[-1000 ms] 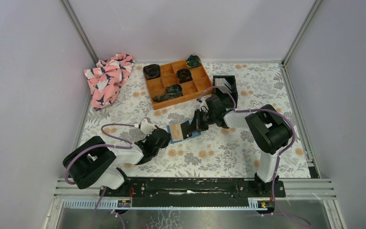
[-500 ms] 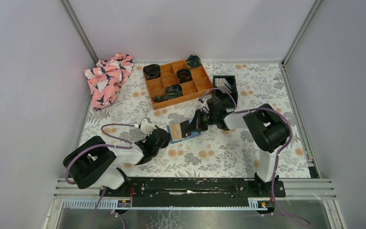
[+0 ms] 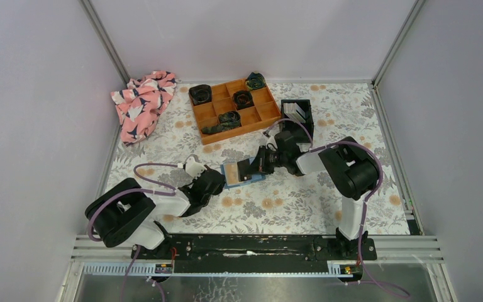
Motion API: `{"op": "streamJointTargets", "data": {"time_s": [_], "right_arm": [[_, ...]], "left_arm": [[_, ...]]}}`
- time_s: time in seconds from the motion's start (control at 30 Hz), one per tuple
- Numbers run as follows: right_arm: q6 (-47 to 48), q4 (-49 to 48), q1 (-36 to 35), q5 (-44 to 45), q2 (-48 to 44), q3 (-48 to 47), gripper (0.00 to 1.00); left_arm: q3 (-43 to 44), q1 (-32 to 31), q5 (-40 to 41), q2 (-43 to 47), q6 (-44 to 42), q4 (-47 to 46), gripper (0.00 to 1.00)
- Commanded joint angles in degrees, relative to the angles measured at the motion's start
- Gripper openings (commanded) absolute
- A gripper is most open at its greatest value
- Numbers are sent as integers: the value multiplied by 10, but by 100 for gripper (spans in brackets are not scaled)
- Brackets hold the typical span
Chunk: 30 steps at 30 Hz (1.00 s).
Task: Put the credit cards into the card holder
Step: Insert the credit card into the card holder.
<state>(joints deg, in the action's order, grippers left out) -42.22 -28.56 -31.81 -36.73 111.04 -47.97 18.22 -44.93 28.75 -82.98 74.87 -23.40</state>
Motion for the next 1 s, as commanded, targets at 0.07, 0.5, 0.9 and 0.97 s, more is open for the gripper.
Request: {"op": "streamJointTargets", "data": {"time_s": [0.07,0.5,0.9,0.97], "right_arm": [[2,7,-8,9,0,53,0],[-7,1,-12,-8,7,51,0],[-18,11,-14,-16,1,59,0],[-23,12,-14,-19,1,60,0]], "left_arm": [[-14,5,-10,-37,-24,90,0],[-3,4,-5,-37,-33,102,0],[2,5,1,-41,-42,111,0],[3,5,2,-42,-43,112,0]]}}
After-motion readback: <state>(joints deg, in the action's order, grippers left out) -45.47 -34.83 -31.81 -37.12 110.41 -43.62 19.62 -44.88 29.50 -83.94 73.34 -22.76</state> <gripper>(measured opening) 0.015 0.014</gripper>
